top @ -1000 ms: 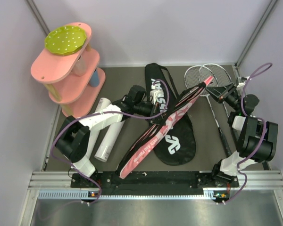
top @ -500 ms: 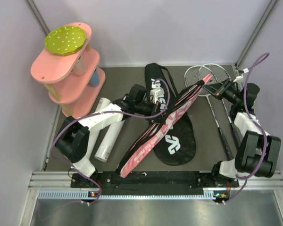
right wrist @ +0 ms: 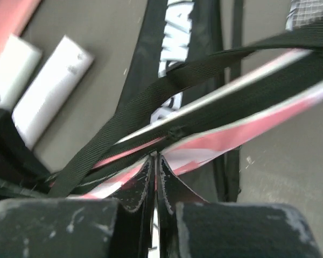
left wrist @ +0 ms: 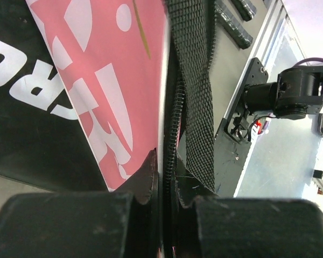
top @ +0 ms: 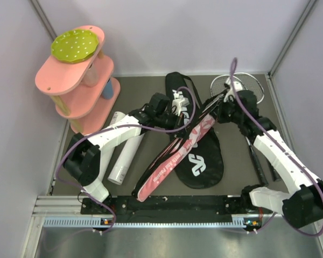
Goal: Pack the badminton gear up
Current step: Zip the racket bag at the center of the board.
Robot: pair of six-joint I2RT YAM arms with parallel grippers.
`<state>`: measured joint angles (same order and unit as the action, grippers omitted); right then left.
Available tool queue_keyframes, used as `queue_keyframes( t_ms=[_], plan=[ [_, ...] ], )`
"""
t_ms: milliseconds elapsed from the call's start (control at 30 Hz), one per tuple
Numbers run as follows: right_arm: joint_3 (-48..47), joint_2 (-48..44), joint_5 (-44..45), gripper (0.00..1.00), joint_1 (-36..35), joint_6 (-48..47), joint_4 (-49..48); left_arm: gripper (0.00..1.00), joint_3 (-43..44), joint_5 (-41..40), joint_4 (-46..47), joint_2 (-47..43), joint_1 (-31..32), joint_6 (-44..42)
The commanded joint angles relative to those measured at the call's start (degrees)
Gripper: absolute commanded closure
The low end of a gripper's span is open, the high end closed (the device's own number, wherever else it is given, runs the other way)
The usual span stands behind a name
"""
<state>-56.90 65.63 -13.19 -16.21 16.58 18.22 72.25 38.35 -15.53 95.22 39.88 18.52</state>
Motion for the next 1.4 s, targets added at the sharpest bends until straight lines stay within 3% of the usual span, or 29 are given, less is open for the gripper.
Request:
queue_keyframes(
  t_ms=[0, 133, 267, 333, 367, 467, 500, 533, 633, 700, 867, 1033, 1233, 1367],
  plan=[
    [-4.18, 0.29, 15.09, 1.0, -11.98, -7.79, 13.68, 1.0, 3.43, 0.06, 0.94, -0.65, 0.82, -1.91],
    [-2.69, 1.44, 20.31, 1.0, -25.67, -8.76, 16.59, 1.0, 4.04, -1.16, -0.73, -0.12, 0.82, -3.67],
    [0.21, -2.24, 19.42, 1.0, -28.18, -3.68, 16.06, 1.0, 3.61, -1.26, -1.17, 0.05, 0.82, -4.37],
    [0.04, -6.79, 19.79, 1.0, -25.73, -1.74, 16.32, 1.0, 2.99, -1.35, -1.17, -0.56, 0.82, -4.02],
    [-0.31, -8.31, 18.56, 1.0, -20.06, 1.15, 16.32, 1.0, 2.55, -1.17, -0.39, -0.74, 0.9, -3.76],
    [-1.19, -11.74, 5.0, 0.99, -9.41, 5.9, 14.4, 1.0, 1.41, -0.47, 0.58, -1.53, 0.9, -2.97],
    [-2.06, -11.31, 2.75, 0.91, -4.58, 6.62, 14.04, 1.0, 1.23, -0.73, 0.59, -1.7, 1.08, -2.97],
    [-3.03, -10.7, 1.25, 0.74, -2.8, 7.32, 14.47, 1.0, 1.14, -0.9, 0.59, -2.05, 1.08, -2.97],
    [-6.98, -6.49, -5.94, 0.54, 1.87, 8.65, 15.18, 1.0, 0.62, -1.0, 0.85, -2.84, 1.25, -2.79],
    [-9.53, -2.36, -12.64, 0.53, 3.8, 3.48, 14.92, 1.0, -0.17, 0.05, 1.46, -3.2, 1.26, -3.4],
    [-9.28, -0.24, -12.46, 0.52, 6.09, -4.97, 11.41, 1.0, -0.27, 4.1, -0.02, -3.38, 1.17, -7.88],
    [-8.84, 0.21, -13.44, 0.62, 7.5, -7.35, 11.49, 1.0, 0.79, 6.21, -1.87, -1.97, 1.08, -9.12],
    [-7.7, 0.2, -12.12, 0.6, 7.42, -11.3, 13.16, 1.0, 1.14, 8.32, -2.4, -1.0, 0.38, -9.91],
    [-5.59, -1.02, -11.52, 0.64, 7.51, -11.31, 13.07, 1.0, 1.23, 10.6, -2.31, -0.65, -0.77, -10.17]
  ],
)
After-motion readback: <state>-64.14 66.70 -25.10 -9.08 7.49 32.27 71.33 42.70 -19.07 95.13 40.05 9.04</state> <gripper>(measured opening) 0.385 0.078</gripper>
